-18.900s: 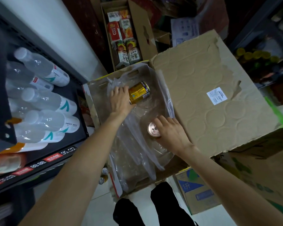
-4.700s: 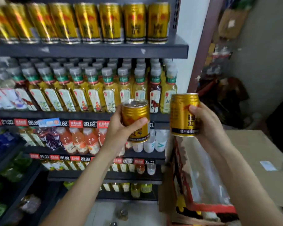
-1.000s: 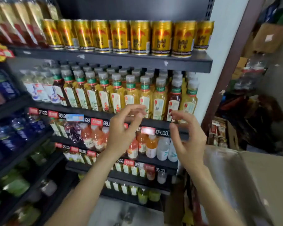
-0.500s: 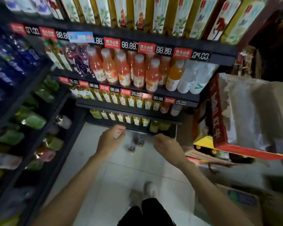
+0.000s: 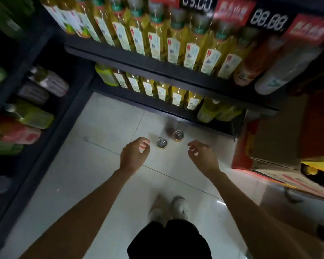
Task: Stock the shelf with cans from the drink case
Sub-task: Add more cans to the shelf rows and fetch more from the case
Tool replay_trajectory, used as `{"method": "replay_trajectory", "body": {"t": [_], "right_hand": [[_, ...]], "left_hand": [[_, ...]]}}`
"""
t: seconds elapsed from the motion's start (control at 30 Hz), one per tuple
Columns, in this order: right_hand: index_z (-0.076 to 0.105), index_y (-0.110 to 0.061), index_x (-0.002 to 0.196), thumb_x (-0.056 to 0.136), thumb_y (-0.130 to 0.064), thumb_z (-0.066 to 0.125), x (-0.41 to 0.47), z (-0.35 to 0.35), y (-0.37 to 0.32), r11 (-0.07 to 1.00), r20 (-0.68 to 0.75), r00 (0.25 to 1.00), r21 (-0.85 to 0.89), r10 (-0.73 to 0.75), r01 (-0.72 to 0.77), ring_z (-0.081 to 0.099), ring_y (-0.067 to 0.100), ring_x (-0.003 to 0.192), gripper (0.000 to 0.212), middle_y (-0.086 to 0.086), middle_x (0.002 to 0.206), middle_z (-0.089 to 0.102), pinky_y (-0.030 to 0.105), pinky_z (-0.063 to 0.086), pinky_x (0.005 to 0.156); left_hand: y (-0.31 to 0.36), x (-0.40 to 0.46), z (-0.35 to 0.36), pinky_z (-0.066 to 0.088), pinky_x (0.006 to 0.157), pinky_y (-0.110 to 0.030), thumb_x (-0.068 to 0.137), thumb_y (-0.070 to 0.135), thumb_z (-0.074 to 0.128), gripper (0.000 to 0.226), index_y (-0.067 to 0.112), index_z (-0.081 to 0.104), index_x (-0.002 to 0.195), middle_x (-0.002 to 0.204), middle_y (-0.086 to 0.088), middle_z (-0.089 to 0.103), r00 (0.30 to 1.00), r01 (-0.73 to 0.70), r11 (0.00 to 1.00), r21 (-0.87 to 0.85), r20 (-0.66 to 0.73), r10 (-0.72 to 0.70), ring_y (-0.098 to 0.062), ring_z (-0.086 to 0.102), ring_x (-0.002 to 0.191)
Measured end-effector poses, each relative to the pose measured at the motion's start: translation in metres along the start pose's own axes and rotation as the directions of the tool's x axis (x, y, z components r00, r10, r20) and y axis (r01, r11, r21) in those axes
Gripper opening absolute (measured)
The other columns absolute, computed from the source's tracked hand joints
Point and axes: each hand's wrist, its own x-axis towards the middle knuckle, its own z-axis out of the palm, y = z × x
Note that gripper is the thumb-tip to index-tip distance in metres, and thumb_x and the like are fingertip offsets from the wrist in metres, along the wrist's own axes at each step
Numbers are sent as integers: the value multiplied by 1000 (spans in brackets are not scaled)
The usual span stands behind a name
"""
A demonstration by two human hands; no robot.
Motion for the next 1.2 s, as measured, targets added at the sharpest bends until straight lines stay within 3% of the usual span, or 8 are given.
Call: {"method": "replay_trajectory", "body": {"t": [0.2, 0.37, 0.57, 0.73, 0.87, 1.0, 1.1, 1.2], "right_hand": [[54, -16, 126, 86, -20, 65, 94, 108, 90, 993, 3, 999, -104, -53, 53, 56, 24, 112, 42, 6, 126, 57, 35, 48, 94], [30, -19, 142, 80, -25, 72, 162, 181, 139, 980, 57, 997, -190, -53, 63, 43, 30, 125, 75, 10, 143, 37, 38, 45, 94], [19, -25, 147, 77, -24, 76, 209, 226, 166, 968, 6, 998, -242, -65, 64, 38, 31, 129, 90, 8, 149, 27, 42, 46, 94], [33, -18, 138, 73, -17, 79, 221, 240, 172, 988, -86, 993, -133, -85, 73, 53, 31, 116, 80, 10, 135, 48, 39, 49, 87], [37, -15, 130, 74, -19, 78, 224, 236, 166, 995, -98, 993, -87, -63, 55, 60, 30, 106, 70, 10, 123, 57, 37, 51, 84], [44, -16, 123, 66, -21, 82, 195, 223, 157, 995, -172, 980, -33, -99, 95, 59, 29, 100, 68, 6, 118, 58, 30, 45, 77], [48, -17, 118, 61, -18, 84, 150, 186, 124, 979, -254, 960, 135, -115, 153, 56, 24, 99, 68, 4, 116, 57, 31, 46, 81], [49, -14, 122, 61, -11, 85, 94, 130, 77, 933, -263, 959, 307, -110, 191, 50, -1, 96, 71, 2, 117, 49, 7, 40, 80]], "left_hand": [[-97, 80, 121, 48, 83, -33, 80, 27, 69, 37, 20, 57, 115, 108, 4, 63, 998, 1, 996, 94, 64, -7, -17, 58, 100], [-158, 133, 202, 45, 89, -36, 75, 30, 74, 58, 20, 50, 126, 126, -5, 53, 995, 30, 982, 186, 86, -46, -24, 48, 116], [-189, 159, 255, 45, 95, -40, 62, 33, 86, 103, 21, 26, 144, 144, -4, 36, 989, 13, 996, 94, 144, -27, -26, 43, 125], [-194, 170, 273, 43, 85, -26, 63, 27, 87, 85, 18, 38, 132, 130, -4, 54, 997, -40, 999, 6, 61, 40, -25, 56, 114], [-198, 171, 271, 49, 82, -30, 66, 35, 84, 69, 19, 44, 121, 114, -2, 65, 998, -63, 996, 57, -13, 64, -24, 62, 100], [-188, 153, 245, 54, 83, -34, 61, 39, 85, 69, 24, 47, 116, 110, 1, 66, 995, -88, 996, -15, -49, 87, -21, 63, 98], [-159, 120, 202, 48, 80, -17, 58, 37, 87, 68, 27, 49, 114, 110, 9, 63, 994, -95, 986, -137, -69, 86, -10, 60, 98], [-116, 75, 147, 47, 83, -14, 59, 28, 88, 73, 23, 49, 120, 118, 8, 57, 991, -132, 950, -284, -39, 126, -10, 55, 107]]}}
